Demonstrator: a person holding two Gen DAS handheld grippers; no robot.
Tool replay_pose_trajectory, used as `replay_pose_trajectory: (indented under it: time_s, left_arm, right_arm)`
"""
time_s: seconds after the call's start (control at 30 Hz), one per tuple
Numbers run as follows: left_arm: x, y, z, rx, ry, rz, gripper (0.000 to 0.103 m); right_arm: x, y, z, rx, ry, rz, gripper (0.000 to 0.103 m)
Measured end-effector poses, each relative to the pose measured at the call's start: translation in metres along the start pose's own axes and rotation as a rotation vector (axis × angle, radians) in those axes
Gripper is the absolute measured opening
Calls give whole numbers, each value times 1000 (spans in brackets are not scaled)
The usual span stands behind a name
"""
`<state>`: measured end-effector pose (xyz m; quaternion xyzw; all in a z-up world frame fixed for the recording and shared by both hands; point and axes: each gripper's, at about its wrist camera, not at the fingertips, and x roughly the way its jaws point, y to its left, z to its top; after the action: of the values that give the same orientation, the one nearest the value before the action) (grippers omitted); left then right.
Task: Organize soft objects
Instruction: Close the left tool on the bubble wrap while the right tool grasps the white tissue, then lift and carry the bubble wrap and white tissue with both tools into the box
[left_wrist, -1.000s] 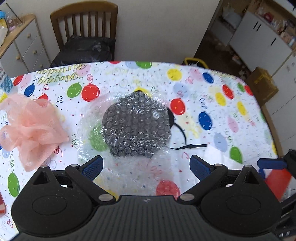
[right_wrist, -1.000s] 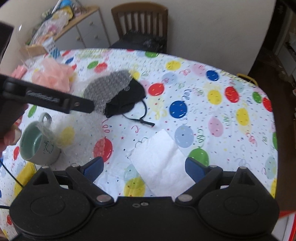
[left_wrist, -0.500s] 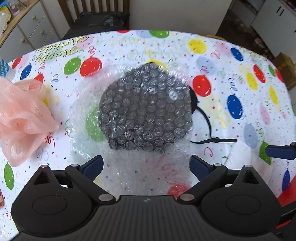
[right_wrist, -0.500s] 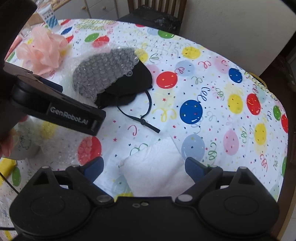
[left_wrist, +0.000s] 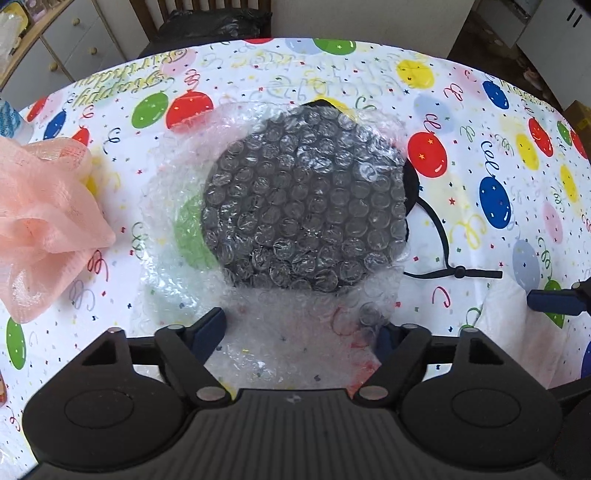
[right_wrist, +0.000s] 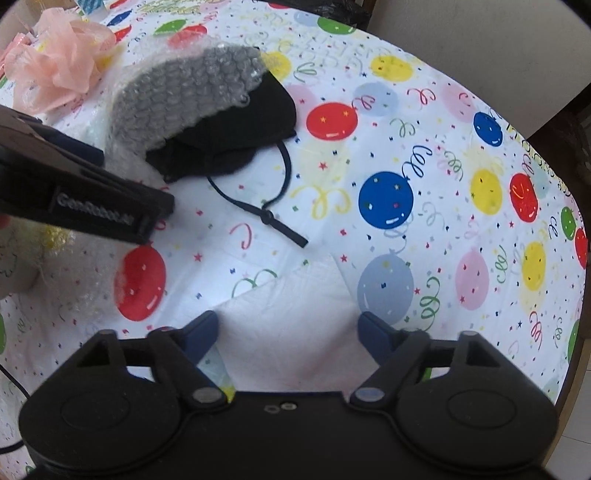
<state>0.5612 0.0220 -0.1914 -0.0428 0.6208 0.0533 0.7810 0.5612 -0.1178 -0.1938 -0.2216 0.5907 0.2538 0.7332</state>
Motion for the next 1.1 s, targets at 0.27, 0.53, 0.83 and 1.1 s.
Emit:
replay_pose_trajectory:
  time_s: [0.27,0.53,0.83,1.1]
  left_arm:
    - [-7,8,-2,-10,-26,17,43]
    - [-13,26,-3,-68,-27,-11,19]
    - [-33,27,-9,-87,-69,-42,16]
    - [-65,21,-18,-49,-122,-68,16]
  right_arm:
    - [-7,8,-2,-37,-44,12,52]
    - [-16,6,-2,3,-81,-23,10]
    - [-52,-11,-19,109,-221,-47,2]
    - [-108,-25,-36,200,-359,0,2]
